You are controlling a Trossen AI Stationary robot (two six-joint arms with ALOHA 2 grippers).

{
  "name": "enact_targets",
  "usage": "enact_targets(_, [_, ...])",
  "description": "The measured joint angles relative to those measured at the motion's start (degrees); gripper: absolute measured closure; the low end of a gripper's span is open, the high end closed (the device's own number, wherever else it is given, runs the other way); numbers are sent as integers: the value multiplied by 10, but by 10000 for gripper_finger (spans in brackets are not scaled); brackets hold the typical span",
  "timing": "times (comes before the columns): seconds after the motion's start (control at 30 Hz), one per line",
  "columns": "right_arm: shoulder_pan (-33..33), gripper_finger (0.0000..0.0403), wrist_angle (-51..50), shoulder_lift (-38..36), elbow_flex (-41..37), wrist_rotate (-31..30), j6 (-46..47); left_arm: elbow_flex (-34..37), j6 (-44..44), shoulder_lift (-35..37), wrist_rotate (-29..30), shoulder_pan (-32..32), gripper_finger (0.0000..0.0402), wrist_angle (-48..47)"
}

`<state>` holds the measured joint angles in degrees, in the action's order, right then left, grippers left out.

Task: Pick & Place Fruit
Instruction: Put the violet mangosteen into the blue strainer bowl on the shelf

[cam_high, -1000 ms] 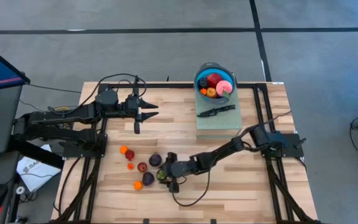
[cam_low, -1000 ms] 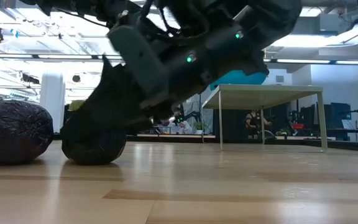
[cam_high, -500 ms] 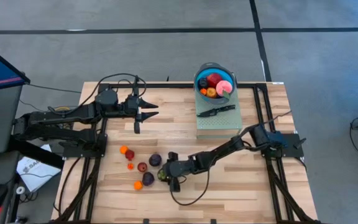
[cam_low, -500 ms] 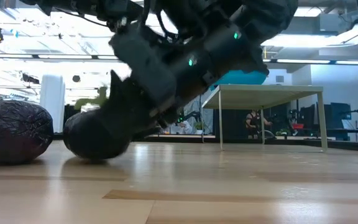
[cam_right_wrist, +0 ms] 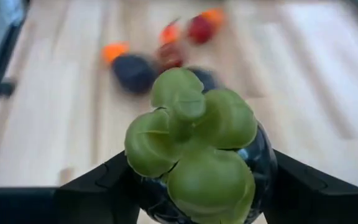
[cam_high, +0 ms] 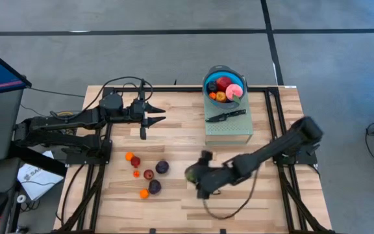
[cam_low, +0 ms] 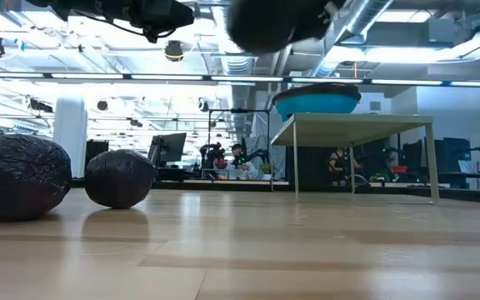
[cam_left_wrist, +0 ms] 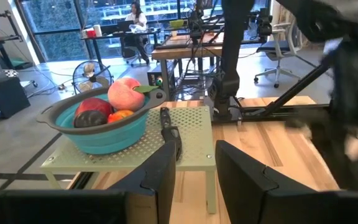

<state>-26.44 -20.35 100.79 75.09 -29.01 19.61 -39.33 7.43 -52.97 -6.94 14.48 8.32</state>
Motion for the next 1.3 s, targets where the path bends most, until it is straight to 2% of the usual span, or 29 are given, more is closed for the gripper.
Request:
enact_targets(0.13, [-10, 162, 0, -81, -63, -82, 39, 0, 0, 0, 0, 0, 293, 1])
enact_targets(0.27, [-11, 162, 0, -136, -112, -123, 87, 0, 0, 0, 0, 0, 293, 4])
enact_targets(0.5, [9, 162, 0, -184, -125, -190, 104, 0, 0, 0, 0, 0, 293, 7])
enact_targets(0.73, [79, 162, -57, -259, -125, -205, 102, 0, 0, 0, 0, 0, 293, 10])
enact_targets(0.87, [146, 162, -64, -293, -125, -168, 99, 0, 0, 0, 0, 0, 293, 12])
enact_targets(1.07, [243, 162, -68, -295, -125, -143, 90, 0, 0, 0, 0, 0, 293, 12])
enact_targets(1.3, [319, 162, -66, -284, -125, -135, 97, 0, 0, 0, 0, 0, 293, 13])
